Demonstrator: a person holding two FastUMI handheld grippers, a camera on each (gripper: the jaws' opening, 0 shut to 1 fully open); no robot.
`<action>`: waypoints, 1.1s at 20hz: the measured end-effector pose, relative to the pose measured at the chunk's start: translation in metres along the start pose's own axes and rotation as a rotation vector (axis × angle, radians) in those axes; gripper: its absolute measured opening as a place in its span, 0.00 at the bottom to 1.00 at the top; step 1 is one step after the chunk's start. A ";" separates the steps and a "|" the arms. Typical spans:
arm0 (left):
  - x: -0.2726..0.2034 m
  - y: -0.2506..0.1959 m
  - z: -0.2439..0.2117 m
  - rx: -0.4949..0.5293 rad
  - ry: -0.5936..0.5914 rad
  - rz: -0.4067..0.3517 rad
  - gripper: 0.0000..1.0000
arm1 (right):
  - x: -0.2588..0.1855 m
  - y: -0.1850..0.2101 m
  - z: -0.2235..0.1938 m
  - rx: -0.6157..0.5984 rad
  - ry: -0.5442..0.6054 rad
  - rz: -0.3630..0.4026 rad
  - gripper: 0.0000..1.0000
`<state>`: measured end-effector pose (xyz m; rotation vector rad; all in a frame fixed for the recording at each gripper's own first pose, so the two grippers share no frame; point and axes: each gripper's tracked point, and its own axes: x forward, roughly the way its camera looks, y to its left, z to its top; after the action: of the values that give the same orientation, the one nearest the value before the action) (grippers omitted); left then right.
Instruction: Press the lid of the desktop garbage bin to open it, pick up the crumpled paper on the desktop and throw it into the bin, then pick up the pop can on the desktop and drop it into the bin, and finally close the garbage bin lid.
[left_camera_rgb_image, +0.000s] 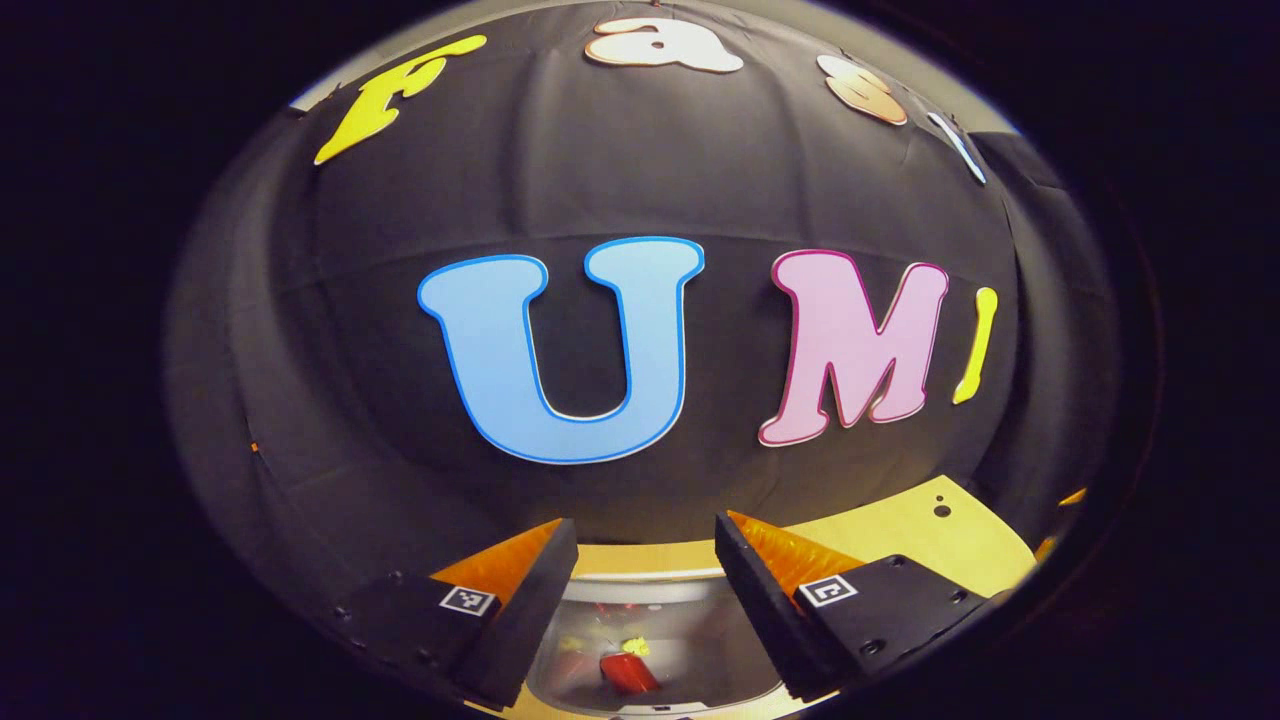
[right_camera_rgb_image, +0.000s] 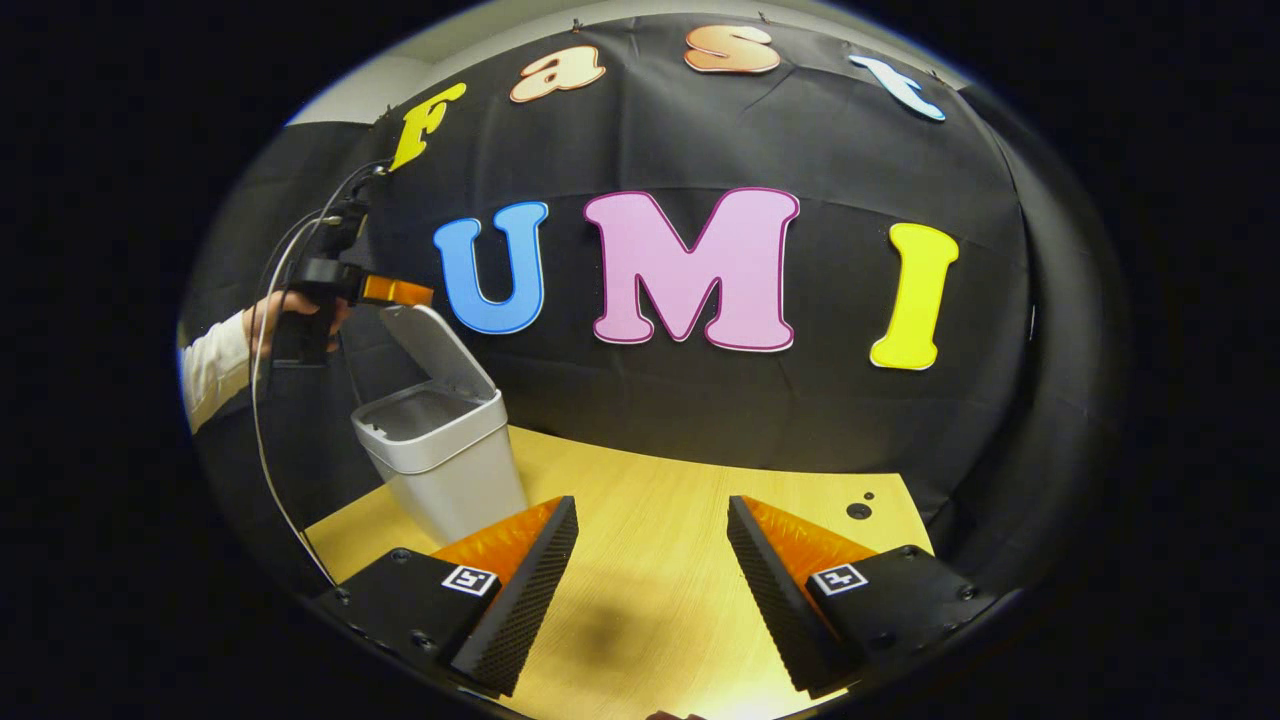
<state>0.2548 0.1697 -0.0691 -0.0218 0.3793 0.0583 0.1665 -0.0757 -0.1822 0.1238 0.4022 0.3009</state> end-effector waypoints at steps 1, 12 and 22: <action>-0.007 0.000 -0.014 -0.010 0.001 0.004 0.94 | 0.000 0.002 -0.001 0.000 0.004 0.003 0.98; -0.021 -0.012 -0.127 -0.025 0.139 -0.019 0.95 | 0.003 0.028 0.007 -0.031 -0.004 0.038 0.98; -0.019 -0.016 -0.149 -0.043 0.193 -0.055 0.97 | -0.003 0.030 0.000 -0.015 0.001 0.038 0.98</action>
<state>0.1830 0.1475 -0.2002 -0.0809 0.5701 0.0103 0.1557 -0.0479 -0.1759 0.1168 0.3993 0.3410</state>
